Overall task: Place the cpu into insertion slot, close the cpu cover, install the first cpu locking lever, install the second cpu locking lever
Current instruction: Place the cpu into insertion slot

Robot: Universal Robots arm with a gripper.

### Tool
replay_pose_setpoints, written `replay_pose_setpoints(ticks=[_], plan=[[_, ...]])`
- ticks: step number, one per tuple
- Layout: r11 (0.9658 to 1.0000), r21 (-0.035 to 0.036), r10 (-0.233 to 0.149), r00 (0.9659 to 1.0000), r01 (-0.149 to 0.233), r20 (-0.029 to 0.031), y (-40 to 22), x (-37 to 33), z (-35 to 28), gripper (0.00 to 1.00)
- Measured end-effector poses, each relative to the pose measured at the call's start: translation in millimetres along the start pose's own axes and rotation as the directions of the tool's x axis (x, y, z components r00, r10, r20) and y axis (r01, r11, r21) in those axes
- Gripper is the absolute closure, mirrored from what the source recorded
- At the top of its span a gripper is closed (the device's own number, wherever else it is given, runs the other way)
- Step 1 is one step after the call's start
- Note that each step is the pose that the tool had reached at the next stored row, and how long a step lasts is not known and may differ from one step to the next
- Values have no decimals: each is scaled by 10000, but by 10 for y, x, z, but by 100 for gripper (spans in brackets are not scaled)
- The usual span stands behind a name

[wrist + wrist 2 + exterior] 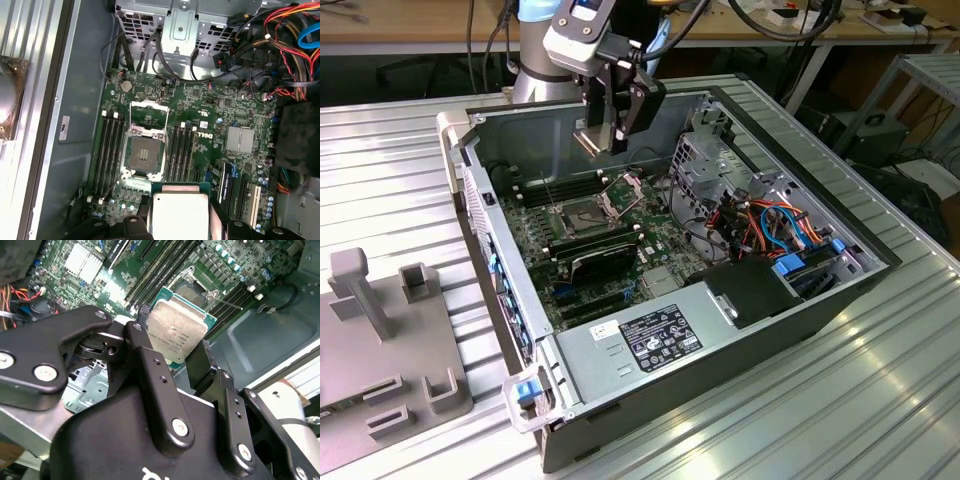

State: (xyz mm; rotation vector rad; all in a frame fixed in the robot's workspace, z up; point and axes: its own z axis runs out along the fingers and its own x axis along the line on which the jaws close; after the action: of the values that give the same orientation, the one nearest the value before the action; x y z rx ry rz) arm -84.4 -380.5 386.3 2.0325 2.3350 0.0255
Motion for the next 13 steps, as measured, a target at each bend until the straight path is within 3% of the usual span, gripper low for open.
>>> replay_pose_setpoints(ticks=[10, 13], plan=[[9998, 5, 181, 9998, -181, 15, 12, 90, 18, 45], [9981, 16, 621, 9981, -621, 37, 13, 94, 21, 45]])
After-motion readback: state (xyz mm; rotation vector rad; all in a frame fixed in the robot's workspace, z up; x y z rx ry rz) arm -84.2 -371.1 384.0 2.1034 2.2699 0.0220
